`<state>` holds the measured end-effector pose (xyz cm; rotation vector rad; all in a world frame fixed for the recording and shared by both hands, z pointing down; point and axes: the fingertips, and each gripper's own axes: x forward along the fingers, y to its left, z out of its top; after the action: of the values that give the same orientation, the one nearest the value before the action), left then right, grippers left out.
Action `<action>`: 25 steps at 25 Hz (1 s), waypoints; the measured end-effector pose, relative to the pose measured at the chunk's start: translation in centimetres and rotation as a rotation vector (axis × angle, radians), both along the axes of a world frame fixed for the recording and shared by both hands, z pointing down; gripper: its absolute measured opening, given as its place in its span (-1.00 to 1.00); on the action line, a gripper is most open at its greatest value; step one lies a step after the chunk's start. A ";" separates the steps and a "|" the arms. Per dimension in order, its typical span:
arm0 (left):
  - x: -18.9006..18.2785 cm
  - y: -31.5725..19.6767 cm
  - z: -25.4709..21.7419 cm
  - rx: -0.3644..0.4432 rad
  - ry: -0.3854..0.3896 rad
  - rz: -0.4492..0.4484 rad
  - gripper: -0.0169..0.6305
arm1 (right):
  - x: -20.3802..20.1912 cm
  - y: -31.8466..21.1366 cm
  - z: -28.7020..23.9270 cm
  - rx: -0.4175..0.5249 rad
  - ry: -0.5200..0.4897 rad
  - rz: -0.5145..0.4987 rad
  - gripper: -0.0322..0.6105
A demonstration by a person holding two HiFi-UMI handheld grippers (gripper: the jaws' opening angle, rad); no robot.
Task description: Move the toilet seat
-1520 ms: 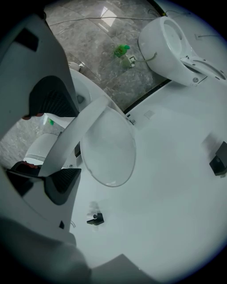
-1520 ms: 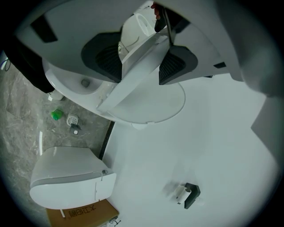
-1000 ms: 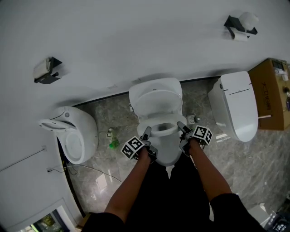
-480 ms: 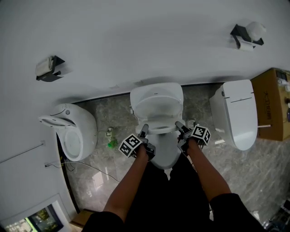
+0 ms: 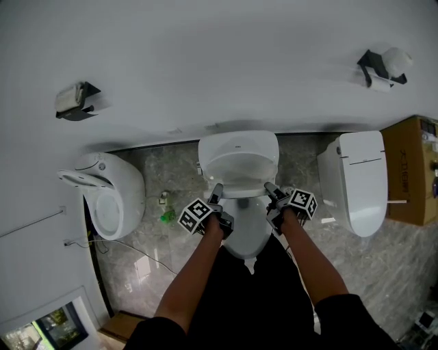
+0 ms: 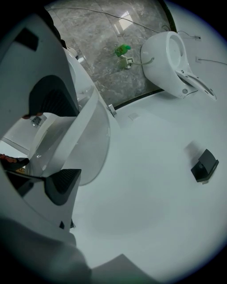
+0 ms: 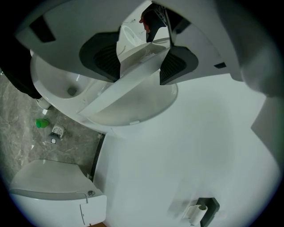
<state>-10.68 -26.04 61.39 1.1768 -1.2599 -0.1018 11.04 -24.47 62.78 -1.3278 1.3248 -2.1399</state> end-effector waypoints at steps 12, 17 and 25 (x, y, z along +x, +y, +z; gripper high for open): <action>0.0 -3.3 0.0 0.012 0.027 -0.027 0.19 | 0.1 -3.2 0.0 -0.004 -0.016 0.003 -0.05; 0.0 -4.4 0.2 0.021 0.030 -0.043 0.19 | 0.3 -4.3 0.3 -0.007 -0.022 0.007 -0.05; 0.0 -5.7 0.2 0.026 0.035 -0.057 0.19 | 0.4 -5.6 0.3 -0.011 -0.020 0.008 -0.04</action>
<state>-10.64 -31.76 61.56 1.1572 -1.2648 -0.1802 11.41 -30.04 63.07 -1.3104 1.2994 -2.1522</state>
